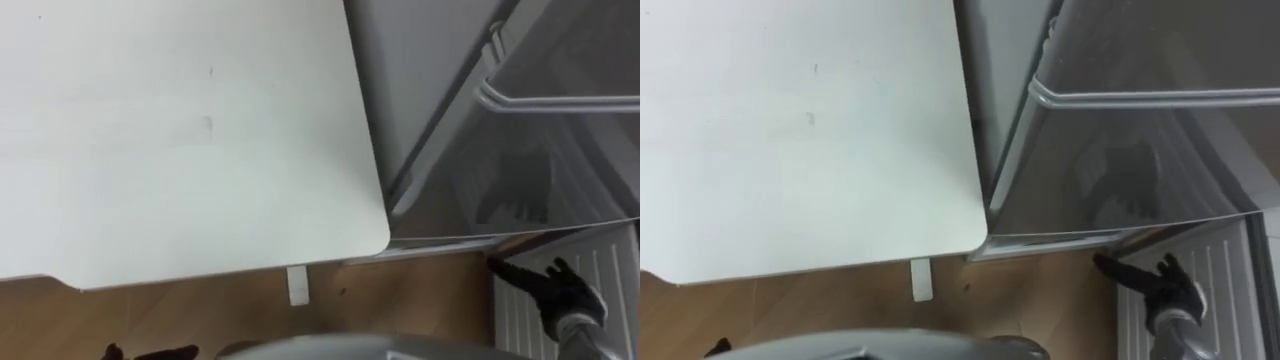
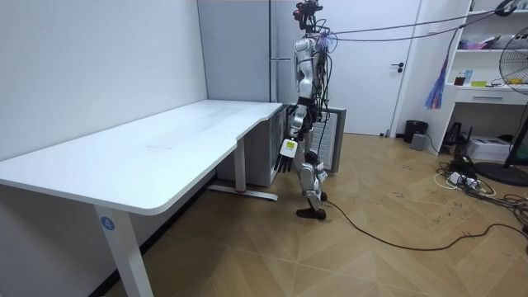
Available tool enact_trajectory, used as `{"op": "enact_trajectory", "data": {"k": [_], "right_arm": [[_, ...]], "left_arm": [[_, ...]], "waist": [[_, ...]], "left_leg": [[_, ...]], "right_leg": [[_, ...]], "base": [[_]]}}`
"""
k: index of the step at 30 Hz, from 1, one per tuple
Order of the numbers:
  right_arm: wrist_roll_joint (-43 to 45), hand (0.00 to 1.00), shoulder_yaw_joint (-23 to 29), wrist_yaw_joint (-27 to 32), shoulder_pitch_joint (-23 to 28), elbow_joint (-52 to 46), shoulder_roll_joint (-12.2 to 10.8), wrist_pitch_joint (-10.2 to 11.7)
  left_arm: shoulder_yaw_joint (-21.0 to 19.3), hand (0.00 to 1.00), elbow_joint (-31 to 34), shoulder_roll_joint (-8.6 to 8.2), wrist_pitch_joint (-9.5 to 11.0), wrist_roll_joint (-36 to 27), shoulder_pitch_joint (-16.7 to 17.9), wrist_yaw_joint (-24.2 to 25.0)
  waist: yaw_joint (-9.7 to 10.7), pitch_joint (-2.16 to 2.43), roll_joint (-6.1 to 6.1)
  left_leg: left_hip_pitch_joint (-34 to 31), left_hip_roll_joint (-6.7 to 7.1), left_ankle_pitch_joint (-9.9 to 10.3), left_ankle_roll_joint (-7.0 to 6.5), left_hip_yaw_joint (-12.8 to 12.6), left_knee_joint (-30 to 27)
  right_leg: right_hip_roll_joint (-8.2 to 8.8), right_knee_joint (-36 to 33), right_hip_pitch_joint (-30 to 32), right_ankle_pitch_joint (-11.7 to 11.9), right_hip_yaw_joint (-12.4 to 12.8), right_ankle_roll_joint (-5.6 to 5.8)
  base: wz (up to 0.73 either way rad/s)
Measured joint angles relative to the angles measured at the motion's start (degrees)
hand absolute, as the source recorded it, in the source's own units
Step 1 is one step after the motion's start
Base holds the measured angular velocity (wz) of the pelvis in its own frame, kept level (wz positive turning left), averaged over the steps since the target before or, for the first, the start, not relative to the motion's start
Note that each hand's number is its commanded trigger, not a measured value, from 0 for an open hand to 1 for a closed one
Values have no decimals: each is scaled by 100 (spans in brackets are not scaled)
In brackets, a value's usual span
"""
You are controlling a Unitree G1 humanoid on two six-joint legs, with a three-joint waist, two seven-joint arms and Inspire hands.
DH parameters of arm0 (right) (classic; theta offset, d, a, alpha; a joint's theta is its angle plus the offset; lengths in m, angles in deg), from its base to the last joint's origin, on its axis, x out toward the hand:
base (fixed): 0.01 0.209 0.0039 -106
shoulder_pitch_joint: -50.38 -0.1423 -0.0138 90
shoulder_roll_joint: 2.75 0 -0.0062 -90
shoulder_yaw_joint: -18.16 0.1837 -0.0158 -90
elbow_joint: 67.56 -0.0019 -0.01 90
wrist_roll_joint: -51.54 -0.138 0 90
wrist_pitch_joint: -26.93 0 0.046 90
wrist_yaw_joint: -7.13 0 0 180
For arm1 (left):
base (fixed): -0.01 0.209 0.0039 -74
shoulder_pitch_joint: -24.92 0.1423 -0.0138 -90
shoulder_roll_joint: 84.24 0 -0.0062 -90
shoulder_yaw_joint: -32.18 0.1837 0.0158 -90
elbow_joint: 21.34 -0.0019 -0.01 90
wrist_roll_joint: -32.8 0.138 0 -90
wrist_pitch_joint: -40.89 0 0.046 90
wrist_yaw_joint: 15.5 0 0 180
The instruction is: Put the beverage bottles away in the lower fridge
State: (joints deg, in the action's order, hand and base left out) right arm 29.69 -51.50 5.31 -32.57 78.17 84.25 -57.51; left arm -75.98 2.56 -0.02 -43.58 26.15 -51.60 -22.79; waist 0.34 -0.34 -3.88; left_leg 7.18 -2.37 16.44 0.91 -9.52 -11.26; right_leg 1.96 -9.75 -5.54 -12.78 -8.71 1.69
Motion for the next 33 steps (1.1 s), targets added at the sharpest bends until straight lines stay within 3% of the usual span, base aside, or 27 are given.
{"op": "enact_trajectory", "data": {"k": [3,5,7,13,16,24,26,33], "right_arm": [[19,0,184,337,156,-563,40,0],[194,0,271,652,281,-1214,41,80],[218,0,363,823,325,-1456,51,205],[255,0,401,1198,392,-1782,66,242],[307,0,471,1356,432,-1805,69,240],[328,0,1067,1812,412,-1998,245,232],[281,0,1077,1852,382,-1816,336,232],[-79,0,1250,1964,441,-1243,338,179]], "left_arm": [[-26,0,-16,-3,-2,42,59,-6],[-27,0,50,0,-4,302,142,-22],[-26,0,126,0,1,427,142,-82],[-13,0,217,1,22,513,159,-87],[-14,0,217,0,11,516,167,-87],[-168,0,220,-14,-75,507,203,-91],[-185,0,218,-4,-93,508,267,-97],[-189,0,226,-2,-145,507,329,-113]], "waist": [[5,18,-36],[131,32,-47],[147,38,-53],[253,58,-88],[262,72,-99],[321,36,-139],[410,37,-166],[448,48,-200]], "left_leg": [[59,-5,0,0,-98,45],[63,-7,0,0,-131,49],[59,-7,0,0,-136,53],[41,-2,0,0,-145,63],[80,0,-1,-2,-138,71],[96,-3,-9,-14,-136,104],[89,-1,-9,-14,-134,104],[32,4,-9,-14,-133,117]], "right_leg": [[-13,0,5,3,98,0],[-19,0,33,20,159,1],[-26,0,54,33,216,8],[-27,-3,53,46,268,15],[-37,-5,56,46,364,16],[-47,-6,69,46,381,16],[-44,-6,69,46,367,16],[-40,-5,87,50,361,21]], "base": [[-20],[-16],[-13],[-4],[-6],[-1],[3],[2]]}}
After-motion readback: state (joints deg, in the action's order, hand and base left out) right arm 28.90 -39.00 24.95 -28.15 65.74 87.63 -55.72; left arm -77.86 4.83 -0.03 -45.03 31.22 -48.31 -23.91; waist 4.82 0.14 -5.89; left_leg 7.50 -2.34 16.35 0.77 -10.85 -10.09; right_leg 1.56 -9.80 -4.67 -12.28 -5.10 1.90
